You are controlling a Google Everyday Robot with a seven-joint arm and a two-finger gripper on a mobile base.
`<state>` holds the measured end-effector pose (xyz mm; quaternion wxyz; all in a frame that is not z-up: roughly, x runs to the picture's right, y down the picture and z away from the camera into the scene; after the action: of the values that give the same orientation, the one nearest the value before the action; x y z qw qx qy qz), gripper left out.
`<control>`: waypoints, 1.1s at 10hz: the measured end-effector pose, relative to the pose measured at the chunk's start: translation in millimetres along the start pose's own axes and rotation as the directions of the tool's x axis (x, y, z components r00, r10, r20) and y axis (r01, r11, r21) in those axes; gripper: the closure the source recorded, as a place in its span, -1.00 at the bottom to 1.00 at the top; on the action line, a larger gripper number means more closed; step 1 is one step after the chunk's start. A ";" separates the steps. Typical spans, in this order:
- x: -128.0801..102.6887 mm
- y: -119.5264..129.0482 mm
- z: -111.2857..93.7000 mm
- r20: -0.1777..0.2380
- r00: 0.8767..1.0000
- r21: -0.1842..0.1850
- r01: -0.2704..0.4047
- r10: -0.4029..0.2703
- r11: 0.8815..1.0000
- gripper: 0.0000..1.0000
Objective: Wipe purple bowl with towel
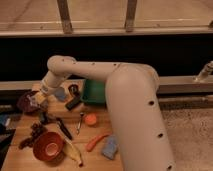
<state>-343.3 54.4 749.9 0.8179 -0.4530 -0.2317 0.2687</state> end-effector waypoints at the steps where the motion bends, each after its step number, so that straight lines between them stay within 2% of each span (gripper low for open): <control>1: -5.2 -4.9 2.7 -0.005 1.000 0.004 -0.005 0.005 1.000 1.00; 3: -18.5 -18.8 8.0 -0.062 0.997 0.034 -0.041 0.043 0.999 1.00; 4: -27.2 -27.8 10.7 -0.102 0.991 0.072 -0.078 0.085 0.994 1.00; 5: -28.2 -33.5 9.6 -0.118 0.987 0.099 -0.100 0.112 0.990 1.00; 7: -29.2 -44.0 8.5 -0.136 0.978 0.149 -0.141 0.161 0.979 1.00; 10: -33.6 -51.7 22.7 -0.109 0.982 0.159 -0.134 0.152 0.978 1.00; 11: -36.4 -54.7 31.1 -0.117 0.984 0.162 -0.118 0.138 0.980 1.00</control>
<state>-377.3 25.6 807.2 0.8446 -0.4184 -0.1280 0.3085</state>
